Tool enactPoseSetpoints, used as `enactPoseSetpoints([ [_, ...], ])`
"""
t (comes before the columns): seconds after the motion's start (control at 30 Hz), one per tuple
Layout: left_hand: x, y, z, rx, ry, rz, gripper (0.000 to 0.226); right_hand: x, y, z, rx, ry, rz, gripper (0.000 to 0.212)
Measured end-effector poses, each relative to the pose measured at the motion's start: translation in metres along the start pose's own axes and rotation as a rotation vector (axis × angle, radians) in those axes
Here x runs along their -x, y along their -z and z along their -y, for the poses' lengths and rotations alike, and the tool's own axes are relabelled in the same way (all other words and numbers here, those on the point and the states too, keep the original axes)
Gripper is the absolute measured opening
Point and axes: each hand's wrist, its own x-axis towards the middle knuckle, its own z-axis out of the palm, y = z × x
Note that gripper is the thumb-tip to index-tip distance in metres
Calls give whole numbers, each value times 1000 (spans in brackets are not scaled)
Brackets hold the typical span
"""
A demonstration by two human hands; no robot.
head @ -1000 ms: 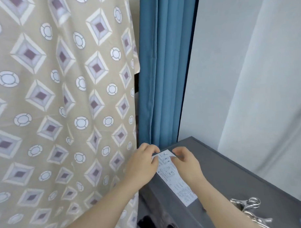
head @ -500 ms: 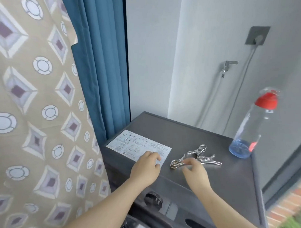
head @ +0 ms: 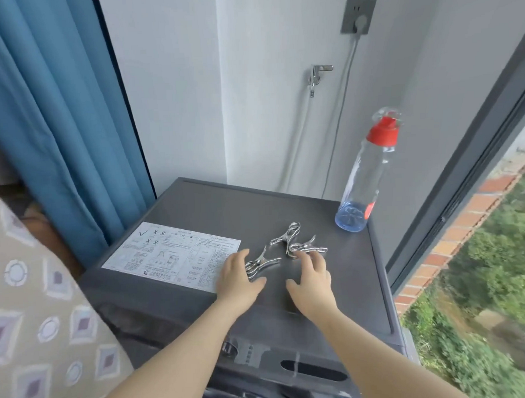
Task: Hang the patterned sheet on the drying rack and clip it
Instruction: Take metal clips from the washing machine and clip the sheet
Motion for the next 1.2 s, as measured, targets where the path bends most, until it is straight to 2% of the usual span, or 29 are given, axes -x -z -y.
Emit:
enactPoseSetpoints([
  [0.13,-20,1,4,27,31,1,65,-32,4,12,292,75,-36,67],
  [0.2,-27,-1,7,-55,-10,0,59,-53,0,14,344,87,28,67],
  [0.27,-32,-5,11,-161,-57,-41,44,-69,-6,13,405,59,133,59],
  [0.33,-33,-9,12,-181,-74,-104,30,-77,-13,11,461,73,149,49],
  [0.43,-34,-8,14,-100,-56,-139,20,-73,-21,-1,497,156,48,38],
  [0.6,-22,6,14,150,14,-112,14,-36,-29,-18,518,385,-249,21],
  [0.77,2,19,13,406,84,-14,23,-16,-26,-22,476,472,-159,28],
  [0.87,18,29,13,544,96,-32,25,-7,-16,-8,197,381,-64,24],
  [1.0,33,56,11,627,130,-121,23,8,5,48,-500,93,64,13],
  [1.1,38,84,9,648,152,-227,24,13,18,91,-956,-118,245,21],
  [1.2,48,112,6,656,106,-335,21,22,22,122,-1186,-198,421,33],
])
